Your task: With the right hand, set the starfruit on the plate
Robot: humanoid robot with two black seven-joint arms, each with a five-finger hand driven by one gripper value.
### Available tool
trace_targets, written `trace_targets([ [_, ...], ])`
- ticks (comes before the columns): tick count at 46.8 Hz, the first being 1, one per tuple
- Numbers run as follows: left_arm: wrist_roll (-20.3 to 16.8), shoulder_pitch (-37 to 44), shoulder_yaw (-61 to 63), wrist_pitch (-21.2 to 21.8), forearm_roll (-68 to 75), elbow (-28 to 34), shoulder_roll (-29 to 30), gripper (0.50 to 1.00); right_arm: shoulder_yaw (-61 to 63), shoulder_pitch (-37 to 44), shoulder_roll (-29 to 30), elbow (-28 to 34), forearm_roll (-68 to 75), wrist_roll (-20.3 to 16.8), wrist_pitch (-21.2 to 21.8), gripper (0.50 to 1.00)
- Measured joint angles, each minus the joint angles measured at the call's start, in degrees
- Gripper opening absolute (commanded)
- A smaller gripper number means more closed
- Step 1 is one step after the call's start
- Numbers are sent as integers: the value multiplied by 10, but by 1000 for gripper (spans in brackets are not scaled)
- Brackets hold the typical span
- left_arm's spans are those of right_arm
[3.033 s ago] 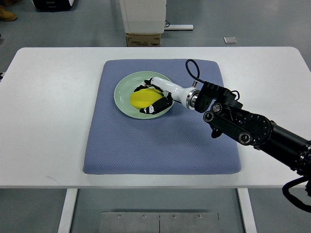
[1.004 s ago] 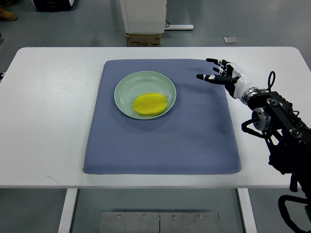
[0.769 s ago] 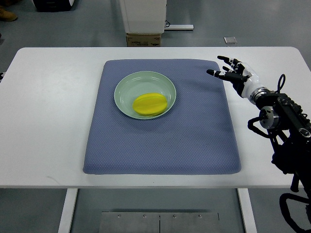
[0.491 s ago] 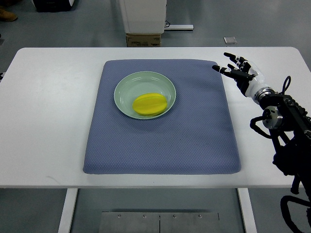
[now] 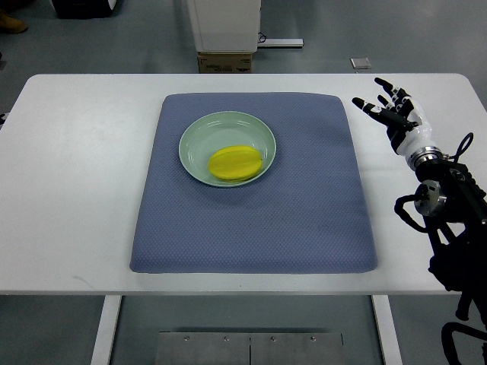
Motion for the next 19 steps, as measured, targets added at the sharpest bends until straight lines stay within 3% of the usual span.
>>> trace_targets([
  [19, 0, 0, 0, 0, 0, 0, 0, 1000, -6, -19, 0, 16, 7, 32, 0, 1000],
])
